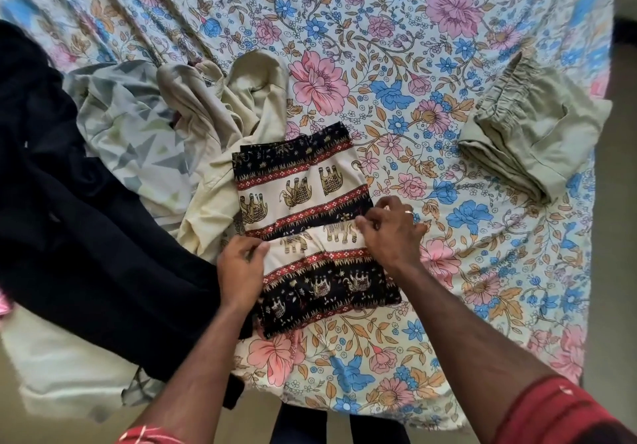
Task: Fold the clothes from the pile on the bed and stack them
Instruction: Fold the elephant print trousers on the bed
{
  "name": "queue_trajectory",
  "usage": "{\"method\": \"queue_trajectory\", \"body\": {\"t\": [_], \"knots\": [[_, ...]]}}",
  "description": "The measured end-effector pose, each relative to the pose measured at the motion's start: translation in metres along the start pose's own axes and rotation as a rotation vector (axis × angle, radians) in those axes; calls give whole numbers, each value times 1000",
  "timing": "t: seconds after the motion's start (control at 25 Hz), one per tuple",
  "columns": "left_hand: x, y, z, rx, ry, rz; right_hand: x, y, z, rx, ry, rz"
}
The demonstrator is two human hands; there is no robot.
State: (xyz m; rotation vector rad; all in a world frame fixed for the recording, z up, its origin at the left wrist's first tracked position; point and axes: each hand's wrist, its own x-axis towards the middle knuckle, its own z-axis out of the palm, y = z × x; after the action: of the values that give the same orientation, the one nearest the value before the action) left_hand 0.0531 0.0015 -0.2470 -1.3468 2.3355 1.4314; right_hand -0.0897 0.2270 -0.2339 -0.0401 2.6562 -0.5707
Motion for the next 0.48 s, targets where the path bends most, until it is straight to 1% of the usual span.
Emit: {"method": "queue_trajectory", "body": {"t": [0.08,0.12,0.24,0.32,0.48], "knots": [[2,-4,-2,-50,54,-75,3,8,-5,120,80,107],[3,-5,-2,-60,63,-92,4,12,-7,139,84,141],[2,-5,-2,-57,40,-114,3,17,-10,163,59,102],[2,-4,-2,-67,46,-128,3,17,-14,170,81,80],[-4,3,-2,-58,88,-145,5,21,-25,158,43,128]]}}
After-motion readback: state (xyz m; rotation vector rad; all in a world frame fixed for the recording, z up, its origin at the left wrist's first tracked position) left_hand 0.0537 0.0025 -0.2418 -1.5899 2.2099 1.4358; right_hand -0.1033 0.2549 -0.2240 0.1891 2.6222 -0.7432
